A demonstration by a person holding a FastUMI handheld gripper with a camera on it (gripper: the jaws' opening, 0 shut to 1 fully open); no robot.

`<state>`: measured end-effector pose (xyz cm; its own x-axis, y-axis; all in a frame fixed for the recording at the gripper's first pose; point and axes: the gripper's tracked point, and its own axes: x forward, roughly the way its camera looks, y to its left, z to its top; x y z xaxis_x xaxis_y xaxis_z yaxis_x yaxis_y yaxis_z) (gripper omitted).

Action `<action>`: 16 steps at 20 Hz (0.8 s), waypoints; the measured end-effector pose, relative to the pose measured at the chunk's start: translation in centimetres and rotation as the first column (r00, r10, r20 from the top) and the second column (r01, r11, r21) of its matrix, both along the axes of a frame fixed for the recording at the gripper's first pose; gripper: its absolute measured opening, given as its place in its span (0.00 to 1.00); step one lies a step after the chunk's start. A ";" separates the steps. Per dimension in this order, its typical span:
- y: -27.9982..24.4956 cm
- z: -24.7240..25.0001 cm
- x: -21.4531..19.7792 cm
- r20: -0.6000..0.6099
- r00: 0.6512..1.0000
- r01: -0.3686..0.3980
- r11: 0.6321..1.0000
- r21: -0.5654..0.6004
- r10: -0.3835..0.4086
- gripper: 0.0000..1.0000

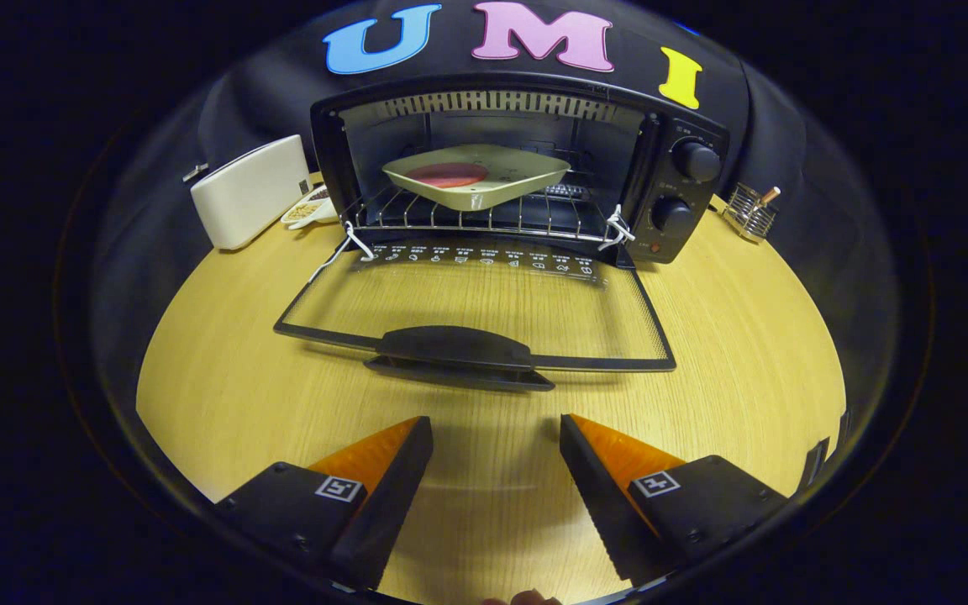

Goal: Open the toaster oven, put the food inside, and close the toaster oven door.

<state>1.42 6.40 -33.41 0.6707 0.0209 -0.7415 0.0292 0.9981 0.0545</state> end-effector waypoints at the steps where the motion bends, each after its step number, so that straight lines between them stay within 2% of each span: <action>1: 0.1 -0.1 0.6 0.003 1.000 0.006 1.000 0.001 -0.006 1.00; 6: 0.3 0.0 2.1 0.002 1.000 0.015 1.000 0.019 -0.015 1.00; 13: 0.3 3.4 2.1 0.085 0.990 -0.105 0.992 -0.076 0.112 1.00; 16: 0.3 6.0 1.7 0.135 0.984 -0.113 0.992 -0.051 0.119 1.00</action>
